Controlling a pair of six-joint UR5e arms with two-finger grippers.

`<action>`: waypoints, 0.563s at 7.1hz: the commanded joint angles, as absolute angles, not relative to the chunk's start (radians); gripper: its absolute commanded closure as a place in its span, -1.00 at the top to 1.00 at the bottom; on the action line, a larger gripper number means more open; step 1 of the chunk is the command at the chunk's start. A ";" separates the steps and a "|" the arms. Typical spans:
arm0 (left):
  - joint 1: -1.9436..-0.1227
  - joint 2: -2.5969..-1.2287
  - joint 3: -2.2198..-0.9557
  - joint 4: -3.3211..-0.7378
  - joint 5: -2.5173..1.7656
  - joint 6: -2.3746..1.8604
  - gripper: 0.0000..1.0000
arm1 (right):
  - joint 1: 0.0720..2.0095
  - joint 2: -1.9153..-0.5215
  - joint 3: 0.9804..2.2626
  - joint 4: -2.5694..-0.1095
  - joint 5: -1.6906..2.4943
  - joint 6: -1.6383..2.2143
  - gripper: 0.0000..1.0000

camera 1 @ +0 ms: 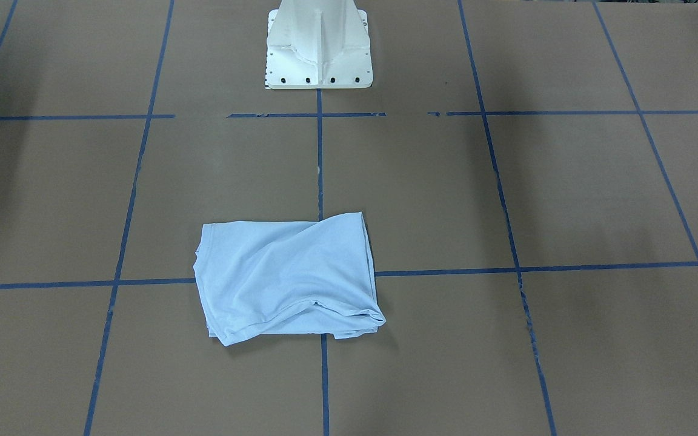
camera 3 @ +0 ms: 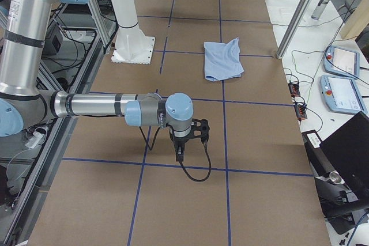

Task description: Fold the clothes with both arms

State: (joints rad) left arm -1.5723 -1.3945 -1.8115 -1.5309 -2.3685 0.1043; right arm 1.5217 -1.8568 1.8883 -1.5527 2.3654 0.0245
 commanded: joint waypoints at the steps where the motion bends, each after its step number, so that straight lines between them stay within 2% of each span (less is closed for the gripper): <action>1: -1.572 -1.393 -1.810 -1.531 -2.368 0.104 1.00 | 1.522 -1.861 1.888 -1.552 2.365 0.025 1.00; 4: -1.571 -1.391 -1.807 -1.531 -2.368 0.104 1.00 | 1.522 -1.862 1.885 -1.557 2.367 0.025 1.00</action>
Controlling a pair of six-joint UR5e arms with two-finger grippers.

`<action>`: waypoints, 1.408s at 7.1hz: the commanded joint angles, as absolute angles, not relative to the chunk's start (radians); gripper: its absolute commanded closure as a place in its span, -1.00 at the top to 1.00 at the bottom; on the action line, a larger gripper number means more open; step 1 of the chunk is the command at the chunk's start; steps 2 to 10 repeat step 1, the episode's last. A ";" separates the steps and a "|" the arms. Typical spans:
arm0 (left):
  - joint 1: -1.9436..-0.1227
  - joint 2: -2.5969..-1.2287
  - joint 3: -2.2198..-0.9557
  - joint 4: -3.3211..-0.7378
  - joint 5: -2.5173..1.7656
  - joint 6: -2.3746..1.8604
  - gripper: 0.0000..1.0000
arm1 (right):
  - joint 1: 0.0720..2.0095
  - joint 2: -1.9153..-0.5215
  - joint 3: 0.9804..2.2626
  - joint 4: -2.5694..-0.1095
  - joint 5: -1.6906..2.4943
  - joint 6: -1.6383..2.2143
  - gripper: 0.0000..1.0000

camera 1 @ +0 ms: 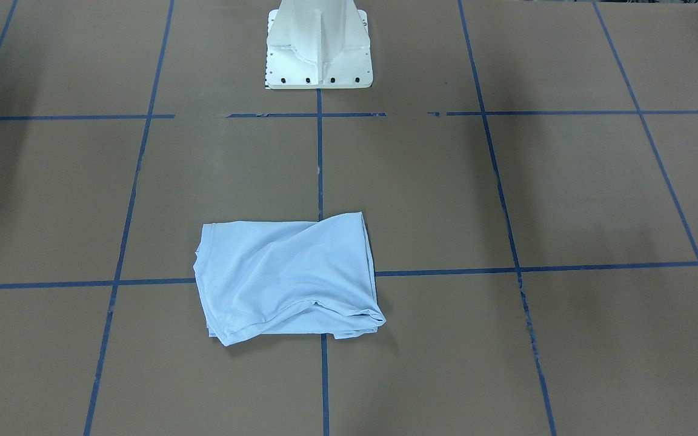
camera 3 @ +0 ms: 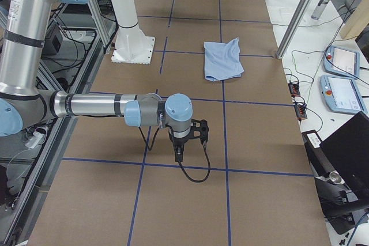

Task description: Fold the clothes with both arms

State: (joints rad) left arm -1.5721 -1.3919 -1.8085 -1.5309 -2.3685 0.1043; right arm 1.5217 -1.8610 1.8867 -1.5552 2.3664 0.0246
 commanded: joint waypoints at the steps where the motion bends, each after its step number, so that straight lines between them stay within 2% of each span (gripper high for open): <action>1: -1.572 -1.391 -1.809 -1.531 -2.368 0.104 1.00 | 1.522 -1.862 1.882 -1.557 2.367 0.025 1.00; 10: -1.572 -1.391 -1.809 -1.531 -2.368 0.104 1.00 | 1.522 -1.862 1.882 -1.557 2.367 0.025 1.00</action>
